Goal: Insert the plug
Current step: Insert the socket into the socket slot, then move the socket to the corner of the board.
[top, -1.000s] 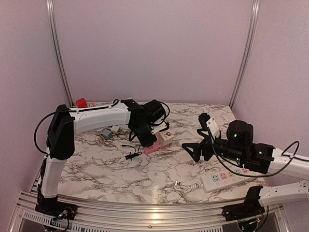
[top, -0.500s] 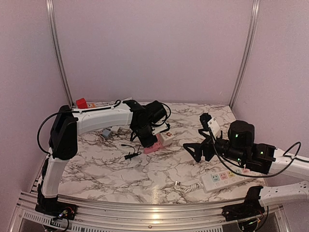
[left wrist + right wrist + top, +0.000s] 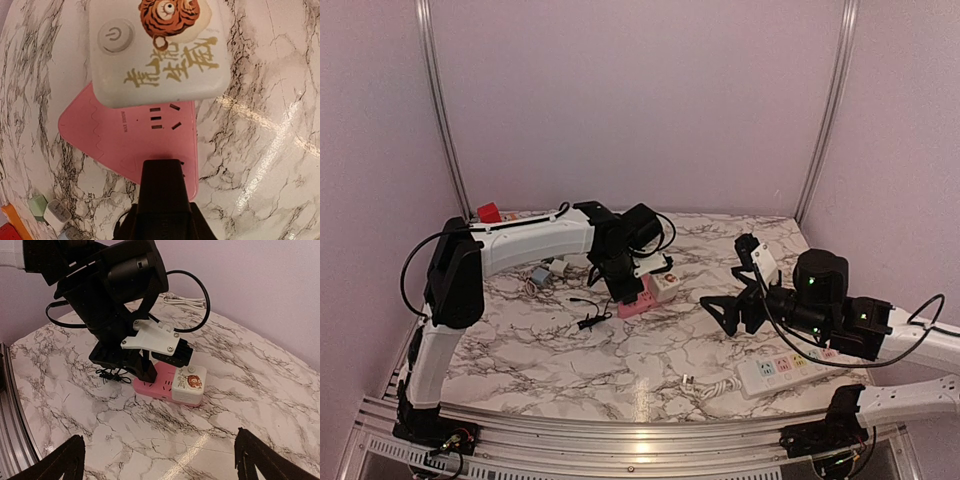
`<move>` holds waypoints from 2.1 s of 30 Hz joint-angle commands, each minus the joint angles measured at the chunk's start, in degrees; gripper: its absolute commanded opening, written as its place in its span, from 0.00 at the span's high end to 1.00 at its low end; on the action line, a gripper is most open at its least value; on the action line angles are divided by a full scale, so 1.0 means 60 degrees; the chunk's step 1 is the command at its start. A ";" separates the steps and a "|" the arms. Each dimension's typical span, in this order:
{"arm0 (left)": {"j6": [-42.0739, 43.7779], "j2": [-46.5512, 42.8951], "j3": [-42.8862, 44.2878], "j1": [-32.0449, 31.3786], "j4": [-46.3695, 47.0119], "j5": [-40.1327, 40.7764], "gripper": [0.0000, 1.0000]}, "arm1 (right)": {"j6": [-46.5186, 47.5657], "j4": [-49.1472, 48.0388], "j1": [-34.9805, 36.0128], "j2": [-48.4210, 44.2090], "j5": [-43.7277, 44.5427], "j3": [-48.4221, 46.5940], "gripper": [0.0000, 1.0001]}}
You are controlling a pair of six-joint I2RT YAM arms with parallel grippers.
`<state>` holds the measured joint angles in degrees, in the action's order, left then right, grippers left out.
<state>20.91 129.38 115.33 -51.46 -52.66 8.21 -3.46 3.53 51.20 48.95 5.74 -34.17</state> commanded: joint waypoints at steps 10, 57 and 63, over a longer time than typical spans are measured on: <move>-0.0758 0.1206 0.0378 0.0064 -0.1919 -0.0266 1.00 | -0.0169 -0.0195 -0.0041 -0.0089 0.0106 -0.0076 0.02; -0.1614 0.0996 -0.0021 0.0368 -0.1512 -0.0467 0.99 | -0.0270 -0.0249 -0.0045 -0.0043 -0.0042 -0.0095 0.02; -0.2107 -0.0050 -0.0301 0.0407 -0.1111 -0.0296 1.00 | -0.0330 -0.0318 -0.0049 -0.0165 -0.0035 0.0086 0.01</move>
<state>11.68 130.85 116.86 -49.56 -54.50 5.30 -4.56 3.42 51.20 49.10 5.52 -34.11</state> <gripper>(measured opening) 0.229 0.985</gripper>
